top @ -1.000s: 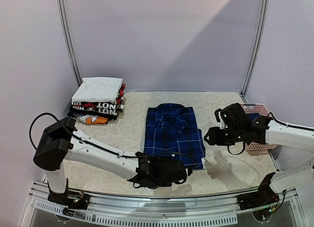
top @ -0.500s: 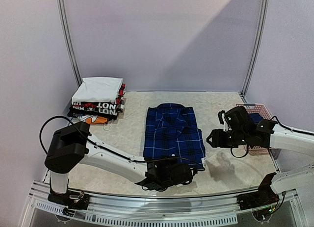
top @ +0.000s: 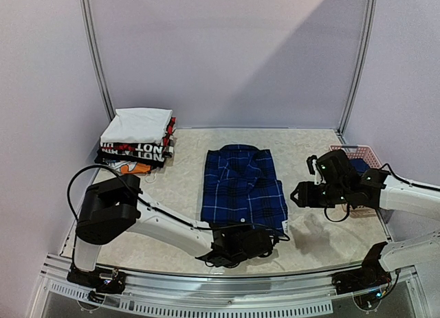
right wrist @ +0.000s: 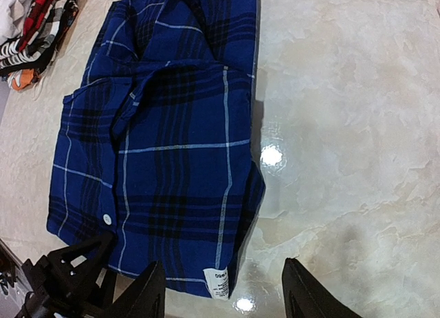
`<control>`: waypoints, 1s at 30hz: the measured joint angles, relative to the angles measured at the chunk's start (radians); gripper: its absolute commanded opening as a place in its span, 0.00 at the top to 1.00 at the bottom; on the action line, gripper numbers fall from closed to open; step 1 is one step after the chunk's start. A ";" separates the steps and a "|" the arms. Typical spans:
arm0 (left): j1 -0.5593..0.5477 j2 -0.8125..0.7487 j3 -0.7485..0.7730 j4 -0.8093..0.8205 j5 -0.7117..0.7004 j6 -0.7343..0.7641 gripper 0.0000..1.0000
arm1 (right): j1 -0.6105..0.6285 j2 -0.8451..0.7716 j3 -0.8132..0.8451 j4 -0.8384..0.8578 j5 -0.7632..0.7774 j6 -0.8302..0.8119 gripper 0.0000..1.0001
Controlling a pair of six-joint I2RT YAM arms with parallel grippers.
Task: Fold and stack the mixed laundry pile
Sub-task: Pick up the 2/3-rectangle-folded shirt from the corner of the board.
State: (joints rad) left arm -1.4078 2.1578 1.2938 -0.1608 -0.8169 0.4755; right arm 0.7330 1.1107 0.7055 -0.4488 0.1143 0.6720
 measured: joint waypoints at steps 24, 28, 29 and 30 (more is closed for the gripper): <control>-0.185 -0.091 -0.066 -0.208 0.008 -0.227 1.00 | 0.016 0.175 0.106 0.116 -0.232 -0.099 0.60; -0.243 -0.137 -0.066 -0.321 0.031 -0.299 1.00 | 0.047 0.244 0.129 0.158 -0.291 -0.122 0.63; -0.255 -0.150 -0.064 -0.352 0.036 -0.316 1.00 | 0.055 0.259 0.135 0.162 -0.300 -0.129 0.64; -0.265 -0.161 -0.059 -0.381 0.041 -0.331 1.00 | 0.069 0.280 0.146 0.168 -0.312 -0.137 0.65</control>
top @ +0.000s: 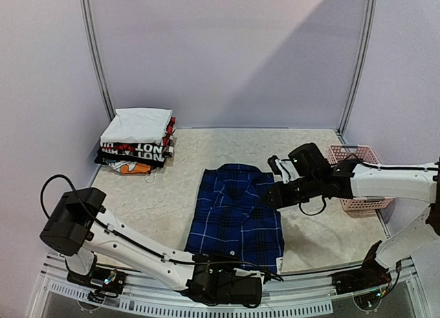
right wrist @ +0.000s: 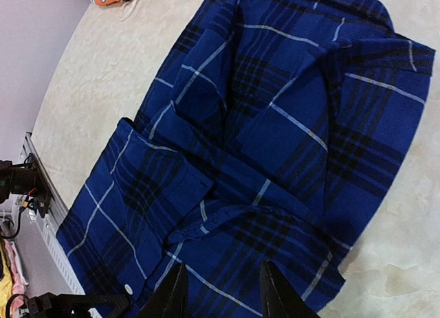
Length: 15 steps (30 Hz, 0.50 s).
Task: Fold and stack the mixed laundry pile
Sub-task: Pick up the 2/3-rectangle-folded shirt from the corner of the board.
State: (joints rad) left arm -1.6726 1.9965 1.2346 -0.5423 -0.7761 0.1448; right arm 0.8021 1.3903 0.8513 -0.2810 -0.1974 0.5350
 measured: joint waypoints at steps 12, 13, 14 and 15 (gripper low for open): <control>-0.047 -0.115 0.095 -0.212 0.036 -0.072 1.00 | 0.112 0.193 0.070 0.047 -0.050 -0.071 0.79; -0.047 -0.124 0.099 -0.224 0.040 -0.072 1.00 | 0.121 0.206 0.076 0.050 -0.052 -0.074 0.81; -0.047 -0.130 0.105 -0.236 0.042 -0.072 1.00 | 0.129 0.220 0.079 0.055 -0.054 -0.078 0.82; -0.047 -0.135 0.113 -0.247 0.044 -0.071 1.00 | 0.135 0.235 0.080 0.060 -0.057 -0.081 0.83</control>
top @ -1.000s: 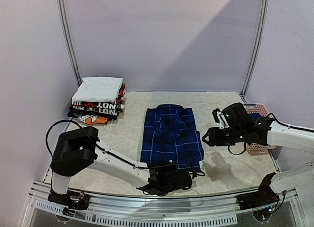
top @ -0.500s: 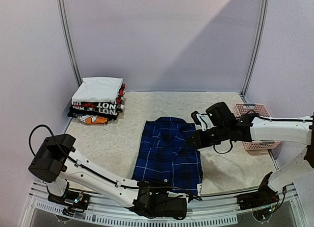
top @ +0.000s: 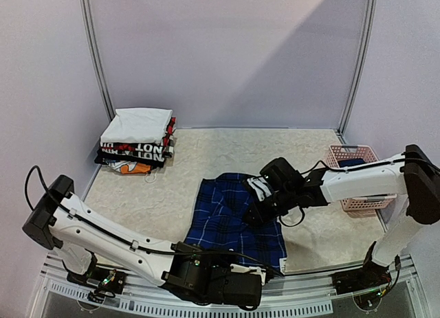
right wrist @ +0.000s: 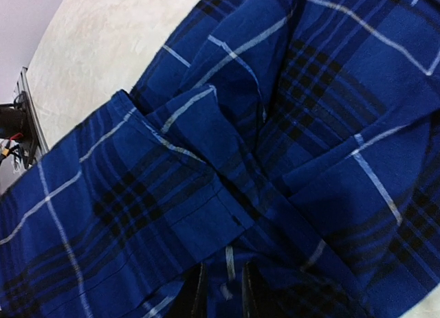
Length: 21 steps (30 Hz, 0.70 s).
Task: Fold and stack the mixed laundry pile
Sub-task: Pick up the 2/3-rectangle-folded shirt from the corner of the board.
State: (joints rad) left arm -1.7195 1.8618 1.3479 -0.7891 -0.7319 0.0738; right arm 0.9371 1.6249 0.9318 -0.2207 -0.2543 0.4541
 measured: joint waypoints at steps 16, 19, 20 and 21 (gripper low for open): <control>0.036 -0.006 0.123 -0.078 -0.013 0.077 1.00 | 0.137 0.089 0.000 0.022 -0.011 0.017 0.90; 0.052 -0.016 0.134 -0.084 -0.013 0.099 1.00 | 0.169 0.089 -0.003 0.023 -0.006 0.030 0.91; 0.058 -0.020 0.137 -0.086 -0.013 0.103 1.00 | 0.172 0.089 -0.004 0.023 -0.006 0.033 0.91; 0.064 -0.023 0.141 -0.087 -0.013 0.109 1.00 | 0.174 0.089 -0.005 0.023 -0.006 0.039 0.91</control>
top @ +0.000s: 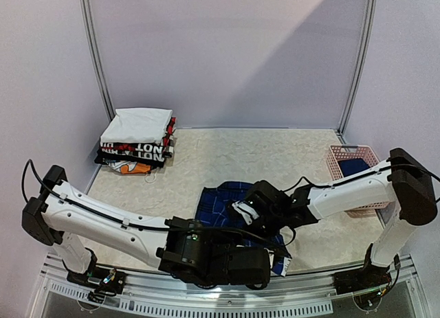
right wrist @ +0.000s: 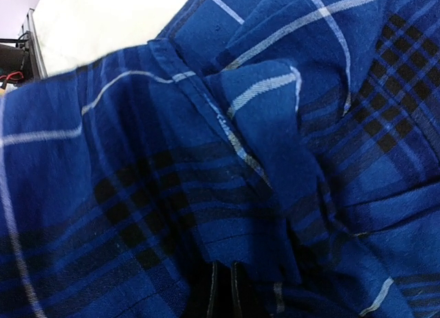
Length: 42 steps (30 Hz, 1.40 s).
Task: Fold and stack the mixed laundry pile
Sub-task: Pick up the 2/3-rectangle-folded shirt from the corner of the board, then fold the 2/3-rectangle-folded shirt at the center of the board.
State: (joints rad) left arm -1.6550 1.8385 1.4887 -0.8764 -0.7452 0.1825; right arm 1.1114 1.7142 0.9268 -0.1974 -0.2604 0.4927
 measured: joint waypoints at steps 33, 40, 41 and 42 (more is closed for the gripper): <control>0.236 -0.032 0.058 0.010 0.120 0.120 1.00 | -0.252 -0.327 -0.178 -0.105 0.177 0.048 0.80; 0.263 -0.032 0.078 0.010 0.171 0.146 1.00 | -0.261 -0.267 -0.167 -0.048 0.093 0.034 0.85; 0.263 -0.032 0.078 0.009 0.177 0.146 1.00 | -0.262 -0.258 -0.157 -0.047 0.081 0.026 0.86; 0.263 -0.032 0.078 0.007 0.182 0.145 1.00 | -0.262 -0.248 -0.141 -0.045 0.064 0.021 0.86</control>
State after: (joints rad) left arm -1.3922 1.8061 1.5665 -0.8692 -0.5636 0.3271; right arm 0.8494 1.4658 0.7860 -0.2424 -0.1959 0.5137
